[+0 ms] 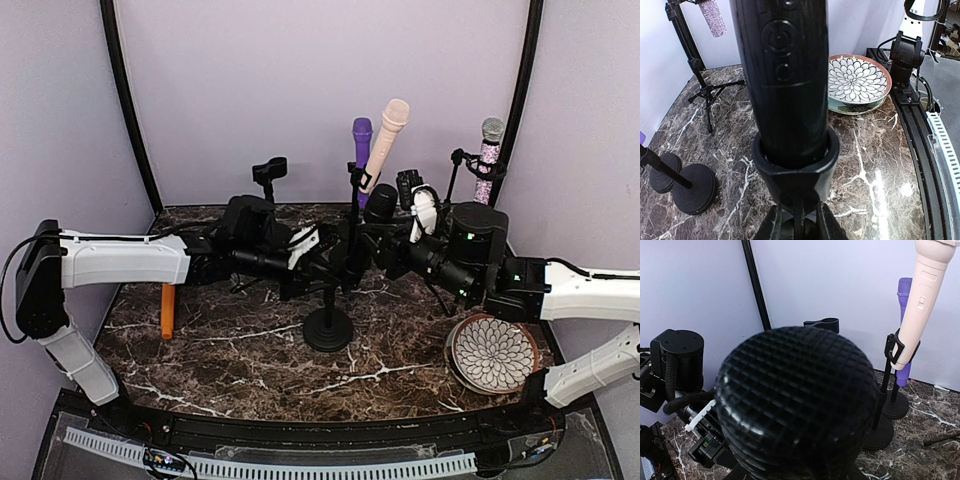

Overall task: Remove the microphone from the stand
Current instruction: Remove the microphone from the microphone stand.

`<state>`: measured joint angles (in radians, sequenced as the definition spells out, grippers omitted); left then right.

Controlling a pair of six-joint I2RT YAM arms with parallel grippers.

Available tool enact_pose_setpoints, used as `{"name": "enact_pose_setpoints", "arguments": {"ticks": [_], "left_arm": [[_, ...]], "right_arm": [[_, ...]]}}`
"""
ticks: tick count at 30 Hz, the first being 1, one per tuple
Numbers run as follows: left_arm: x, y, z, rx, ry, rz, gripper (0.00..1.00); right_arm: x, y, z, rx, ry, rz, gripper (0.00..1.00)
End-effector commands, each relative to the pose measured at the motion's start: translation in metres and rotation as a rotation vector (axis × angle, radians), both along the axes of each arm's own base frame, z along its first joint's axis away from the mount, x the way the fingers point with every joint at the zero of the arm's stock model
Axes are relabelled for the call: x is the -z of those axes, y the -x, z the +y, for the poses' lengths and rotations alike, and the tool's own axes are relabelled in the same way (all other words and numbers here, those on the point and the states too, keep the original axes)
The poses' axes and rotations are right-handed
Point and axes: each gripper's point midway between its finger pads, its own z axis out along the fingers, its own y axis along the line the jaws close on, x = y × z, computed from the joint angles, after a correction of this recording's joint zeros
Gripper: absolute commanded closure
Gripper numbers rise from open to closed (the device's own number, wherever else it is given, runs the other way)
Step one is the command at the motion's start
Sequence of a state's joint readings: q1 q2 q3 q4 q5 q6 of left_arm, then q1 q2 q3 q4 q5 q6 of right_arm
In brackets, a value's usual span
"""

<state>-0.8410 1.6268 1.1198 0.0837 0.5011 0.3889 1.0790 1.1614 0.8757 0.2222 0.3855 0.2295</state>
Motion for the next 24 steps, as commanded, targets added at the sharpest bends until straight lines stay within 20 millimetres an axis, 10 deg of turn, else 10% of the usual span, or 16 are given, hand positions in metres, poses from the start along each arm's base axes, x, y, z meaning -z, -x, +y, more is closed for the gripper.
{"name": "enact_pose_setpoints", "arguments": {"ticks": [1, 24], "left_arm": [[0.069, 0.011, 0.031, -0.026, -0.224, 0.129, 1.00], [0.091, 0.012, 0.032, -0.019, -0.278, 0.155, 1.00]], "right_arm": [[-0.101, -0.013, -0.060, 0.229, -0.299, -0.177, 1.00], [-0.119, -0.015, -0.064, 0.248, -0.328, -0.183, 1.00]]}}
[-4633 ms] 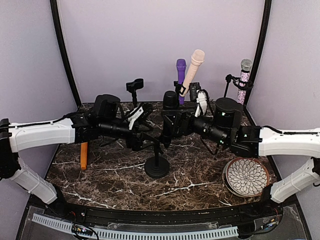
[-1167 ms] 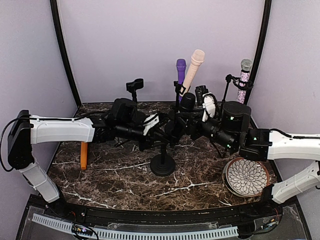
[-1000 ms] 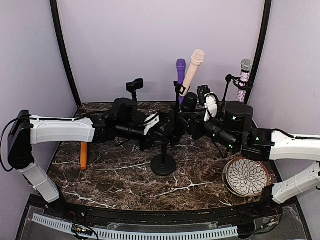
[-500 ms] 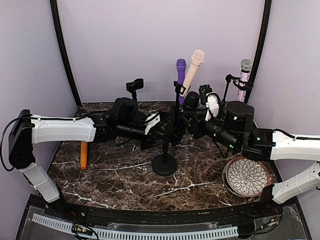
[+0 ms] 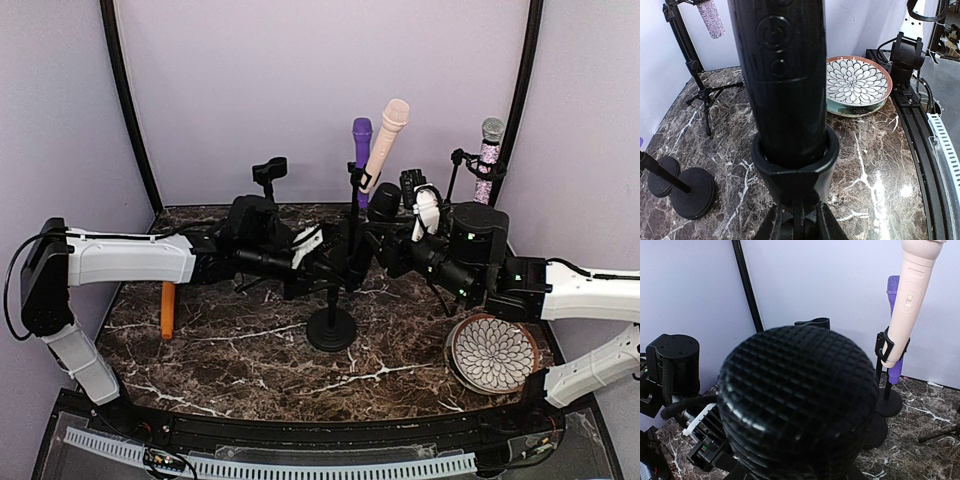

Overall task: Remove the microphone from the stand
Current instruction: Remove the microphone from the microphone stand.

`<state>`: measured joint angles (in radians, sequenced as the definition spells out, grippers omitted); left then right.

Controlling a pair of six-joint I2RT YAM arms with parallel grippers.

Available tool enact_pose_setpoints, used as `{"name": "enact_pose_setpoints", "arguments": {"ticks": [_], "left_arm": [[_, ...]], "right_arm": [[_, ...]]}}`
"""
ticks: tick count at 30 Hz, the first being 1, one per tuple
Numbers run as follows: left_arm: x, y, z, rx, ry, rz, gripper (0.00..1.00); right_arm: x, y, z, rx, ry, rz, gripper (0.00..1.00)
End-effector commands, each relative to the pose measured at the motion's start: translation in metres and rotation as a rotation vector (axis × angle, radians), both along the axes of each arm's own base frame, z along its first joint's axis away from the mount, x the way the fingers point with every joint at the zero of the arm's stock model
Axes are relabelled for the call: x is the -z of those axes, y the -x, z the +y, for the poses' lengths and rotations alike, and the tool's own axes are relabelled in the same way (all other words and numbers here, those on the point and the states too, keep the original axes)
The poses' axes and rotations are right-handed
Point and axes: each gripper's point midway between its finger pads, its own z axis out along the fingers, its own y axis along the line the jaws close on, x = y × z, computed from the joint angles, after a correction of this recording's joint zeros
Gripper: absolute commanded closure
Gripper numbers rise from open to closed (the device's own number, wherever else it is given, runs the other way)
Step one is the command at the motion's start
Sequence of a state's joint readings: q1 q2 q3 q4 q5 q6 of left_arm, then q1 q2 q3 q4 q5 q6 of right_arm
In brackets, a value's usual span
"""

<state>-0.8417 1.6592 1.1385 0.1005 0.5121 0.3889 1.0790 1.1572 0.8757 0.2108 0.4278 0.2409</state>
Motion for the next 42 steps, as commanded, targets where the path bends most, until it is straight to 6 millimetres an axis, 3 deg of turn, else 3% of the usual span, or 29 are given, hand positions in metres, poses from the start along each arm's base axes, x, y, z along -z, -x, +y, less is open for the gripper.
{"name": "enact_pose_setpoints", "arguments": {"ticks": [1, 42], "left_arm": [[0.090, 0.016, 0.038, -0.028, -0.287, 0.153, 1.00], [0.115, 0.022, 0.037, -0.006, -0.353, 0.193, 1.00]], "right_arm": [[-0.120, -0.011, -0.058, 0.210, -0.323, -0.198, 1.00], [-0.134, -0.008, -0.078, 0.262, -0.355, -0.223, 1.00]]}}
